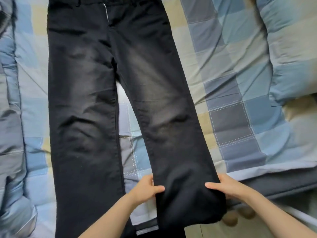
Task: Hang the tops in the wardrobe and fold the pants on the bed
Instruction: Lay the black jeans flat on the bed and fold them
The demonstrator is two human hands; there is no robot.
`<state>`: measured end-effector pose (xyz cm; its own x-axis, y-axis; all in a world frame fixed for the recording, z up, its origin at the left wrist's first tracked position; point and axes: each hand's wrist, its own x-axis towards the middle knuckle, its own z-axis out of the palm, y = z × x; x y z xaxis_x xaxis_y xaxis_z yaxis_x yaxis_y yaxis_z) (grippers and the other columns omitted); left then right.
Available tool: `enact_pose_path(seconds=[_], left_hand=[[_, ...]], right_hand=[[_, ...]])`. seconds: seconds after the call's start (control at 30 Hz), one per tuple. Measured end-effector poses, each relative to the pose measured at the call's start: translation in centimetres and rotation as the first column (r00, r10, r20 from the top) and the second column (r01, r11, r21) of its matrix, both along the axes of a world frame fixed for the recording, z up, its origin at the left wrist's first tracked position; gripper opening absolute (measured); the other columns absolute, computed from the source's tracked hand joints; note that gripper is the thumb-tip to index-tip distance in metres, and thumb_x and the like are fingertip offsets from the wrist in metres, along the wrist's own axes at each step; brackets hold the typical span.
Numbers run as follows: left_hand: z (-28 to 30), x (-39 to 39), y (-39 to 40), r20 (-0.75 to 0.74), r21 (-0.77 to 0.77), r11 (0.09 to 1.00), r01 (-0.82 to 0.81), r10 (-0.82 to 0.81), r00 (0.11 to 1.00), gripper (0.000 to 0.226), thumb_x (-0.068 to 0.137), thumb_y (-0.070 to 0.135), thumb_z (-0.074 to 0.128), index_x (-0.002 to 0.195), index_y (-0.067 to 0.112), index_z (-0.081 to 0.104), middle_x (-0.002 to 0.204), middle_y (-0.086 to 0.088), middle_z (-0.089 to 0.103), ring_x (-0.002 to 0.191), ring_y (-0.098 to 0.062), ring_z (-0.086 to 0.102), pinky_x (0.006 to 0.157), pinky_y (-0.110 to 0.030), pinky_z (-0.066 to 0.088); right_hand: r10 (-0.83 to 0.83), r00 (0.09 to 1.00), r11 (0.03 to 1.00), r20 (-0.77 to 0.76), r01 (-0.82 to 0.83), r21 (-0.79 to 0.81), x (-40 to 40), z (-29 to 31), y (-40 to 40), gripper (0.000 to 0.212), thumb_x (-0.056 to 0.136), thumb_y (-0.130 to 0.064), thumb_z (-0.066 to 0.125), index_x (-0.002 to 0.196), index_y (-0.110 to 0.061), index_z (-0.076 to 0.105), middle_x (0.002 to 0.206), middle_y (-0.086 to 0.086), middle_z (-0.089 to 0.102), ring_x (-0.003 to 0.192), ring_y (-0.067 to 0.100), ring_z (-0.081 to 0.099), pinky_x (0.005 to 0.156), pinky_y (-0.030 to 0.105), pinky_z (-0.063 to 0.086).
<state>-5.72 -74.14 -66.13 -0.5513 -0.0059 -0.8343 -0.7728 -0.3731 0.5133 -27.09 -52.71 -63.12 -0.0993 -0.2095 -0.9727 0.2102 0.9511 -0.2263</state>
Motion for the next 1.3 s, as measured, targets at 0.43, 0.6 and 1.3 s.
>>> enact_pose_path(seconds=[0.43,0.6,1.3], left_hand=[[1.4,-3.2,-16.7,0.168,-0.573,0.817,0.060,0.046,0.985,0.015,0.092,0.013,0.055,0.080,0.007,0.061,0.075,-0.010,0.072,0.057,-0.023,0.070,0.060,-0.039,0.059],[1.3,-3.4,-30.4,0.087,-0.949,0.314,0.009,0.236,0.968,0.014,0.090,0.017,0.061,0.102,0.009,0.062,0.101,-0.013,0.063,0.097,-0.034,0.057,0.086,-0.041,0.045],[-5.2,-0.9,-48.9,-0.193,-0.347,0.595,-0.725,0.711,0.676,0.016,0.084,0.019,0.074,0.095,0.008,0.074,0.088,-0.003,0.076,0.078,-0.013,0.069,0.068,-0.024,0.055]], right_hand=[[0.538,0.536,0.829,-0.651,-0.474,0.296,-4.2,1.7,-15.6,0.015,0.094,-0.020,0.039,0.093,-0.015,0.053,0.093,0.006,0.062,0.079,0.028,0.054,0.063,0.032,0.040],[0.306,0.612,0.855,-0.730,-0.513,-0.072,-6.3,0.2,-30.9,0.019,0.093,-0.026,0.046,0.088,-0.016,0.060,0.091,0.008,0.066,0.087,0.031,0.060,0.073,0.033,0.047],[0.275,-0.092,0.066,-0.957,-0.991,0.114,-2.9,-3.7,-77.2,0.067,0.091,0.006,0.035,0.148,-0.027,0.028,0.152,0.002,0.029,0.114,0.036,0.045,0.090,0.046,0.044]])
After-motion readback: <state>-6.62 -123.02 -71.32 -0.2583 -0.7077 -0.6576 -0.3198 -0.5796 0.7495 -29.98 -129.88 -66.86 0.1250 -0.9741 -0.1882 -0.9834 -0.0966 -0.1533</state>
